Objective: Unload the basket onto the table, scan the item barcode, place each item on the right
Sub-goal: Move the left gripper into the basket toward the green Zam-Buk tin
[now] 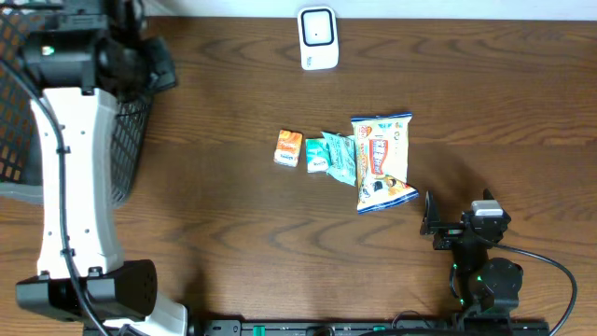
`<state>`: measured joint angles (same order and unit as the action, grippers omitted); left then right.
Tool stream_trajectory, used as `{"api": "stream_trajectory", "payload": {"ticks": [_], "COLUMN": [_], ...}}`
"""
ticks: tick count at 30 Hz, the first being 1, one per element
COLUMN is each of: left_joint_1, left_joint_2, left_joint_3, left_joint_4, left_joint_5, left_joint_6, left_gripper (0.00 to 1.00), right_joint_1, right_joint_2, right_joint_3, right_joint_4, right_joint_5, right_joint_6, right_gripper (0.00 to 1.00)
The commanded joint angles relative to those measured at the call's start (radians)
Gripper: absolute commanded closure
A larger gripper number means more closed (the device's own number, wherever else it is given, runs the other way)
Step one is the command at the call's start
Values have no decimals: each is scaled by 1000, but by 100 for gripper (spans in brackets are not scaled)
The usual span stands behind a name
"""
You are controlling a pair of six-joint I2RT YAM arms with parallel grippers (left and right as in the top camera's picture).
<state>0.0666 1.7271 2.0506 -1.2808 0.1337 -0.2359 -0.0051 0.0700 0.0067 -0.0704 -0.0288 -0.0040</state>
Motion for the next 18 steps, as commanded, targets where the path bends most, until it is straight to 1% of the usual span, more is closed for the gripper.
{"api": "stream_trajectory", "payload": {"ticks": [1,5,9,11,16,17,18], "left_joint_1": [72,164,243,286,380,399,412], "left_joint_2": [-14,-14,-14,-14,-7,-2,1], "left_joint_3": [10,10,10,10,10,10,10], "left_joint_4": [-5,6,100,158,280,307,323], "left_joint_5": [-30,-10,71,108,154,154,154], "left_joint_6": [-32,-29,35,38,66,98,133], "left_gripper": [54,53,53,50,49,44,41], "right_joint_1": [-5,-5,-5,-5,-5,-5,-5], "right_joint_2": [-4,-4,-4,-4,-4,-4,-4], "right_joint_3": [-1,-1,-1,-1,-1,-1,-1], "right_joint_4": [-4,-4,-4,-4,-4,-4,-4], "right_joint_5": [0,0,0,0,0,0,0], "right_joint_6": [10,10,10,10,10,10,10], "right_gripper": [1,1,1,1,1,1,1]}}
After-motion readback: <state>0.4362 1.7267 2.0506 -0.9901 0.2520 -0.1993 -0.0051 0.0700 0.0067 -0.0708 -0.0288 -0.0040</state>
